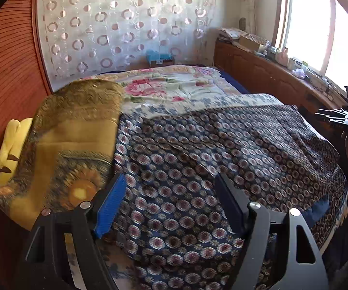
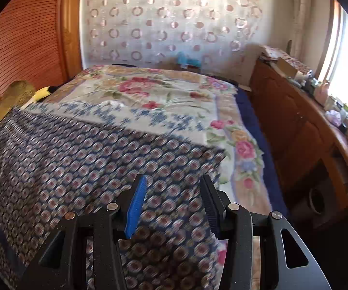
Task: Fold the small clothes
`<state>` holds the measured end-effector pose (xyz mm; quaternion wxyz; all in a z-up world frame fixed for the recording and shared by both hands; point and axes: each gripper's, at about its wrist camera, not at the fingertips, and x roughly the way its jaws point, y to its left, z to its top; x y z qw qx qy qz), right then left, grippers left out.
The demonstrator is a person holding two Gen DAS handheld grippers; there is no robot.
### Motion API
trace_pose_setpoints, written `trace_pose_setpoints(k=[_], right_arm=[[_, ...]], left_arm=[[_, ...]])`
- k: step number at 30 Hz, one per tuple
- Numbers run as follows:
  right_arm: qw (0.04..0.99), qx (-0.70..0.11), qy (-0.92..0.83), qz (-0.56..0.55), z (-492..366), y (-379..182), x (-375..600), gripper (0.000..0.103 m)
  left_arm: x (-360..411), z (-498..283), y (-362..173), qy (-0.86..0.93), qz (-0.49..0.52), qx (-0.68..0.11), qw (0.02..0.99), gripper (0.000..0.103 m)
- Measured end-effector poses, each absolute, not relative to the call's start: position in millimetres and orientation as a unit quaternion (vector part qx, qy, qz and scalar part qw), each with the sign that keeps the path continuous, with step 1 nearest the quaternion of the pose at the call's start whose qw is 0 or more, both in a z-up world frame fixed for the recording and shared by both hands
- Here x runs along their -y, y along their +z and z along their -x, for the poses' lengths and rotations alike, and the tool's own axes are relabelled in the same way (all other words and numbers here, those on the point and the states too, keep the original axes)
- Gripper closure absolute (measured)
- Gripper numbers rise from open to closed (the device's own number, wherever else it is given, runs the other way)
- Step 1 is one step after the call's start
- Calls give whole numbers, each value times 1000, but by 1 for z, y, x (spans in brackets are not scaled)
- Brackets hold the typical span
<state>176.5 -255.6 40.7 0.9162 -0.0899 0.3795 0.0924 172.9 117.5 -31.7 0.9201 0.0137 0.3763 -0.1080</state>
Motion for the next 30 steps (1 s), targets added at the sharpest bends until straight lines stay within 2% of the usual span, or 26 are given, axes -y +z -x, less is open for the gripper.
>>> trace_pose_setpoints(k=[8, 13, 26, 30], right_arm=[[902, -399, 158, 40, -128, 21, 269, 55], [892, -421, 162, 20, -114, 3, 279, 49], [901, -408, 131, 65, -90, -13, 277, 38], [902, -406, 130, 63, -93, -24, 267, 37]], left_arm=[[-66, -165, -53, -143, -28, -400, 905, 27], [-43, -166, -66, -153, -24, -409, 899, 27], [-11, -175, -94, -133, -60, -426, 893, 26], [-8, -176, -95, -132, -64, -425, 893, 22]])
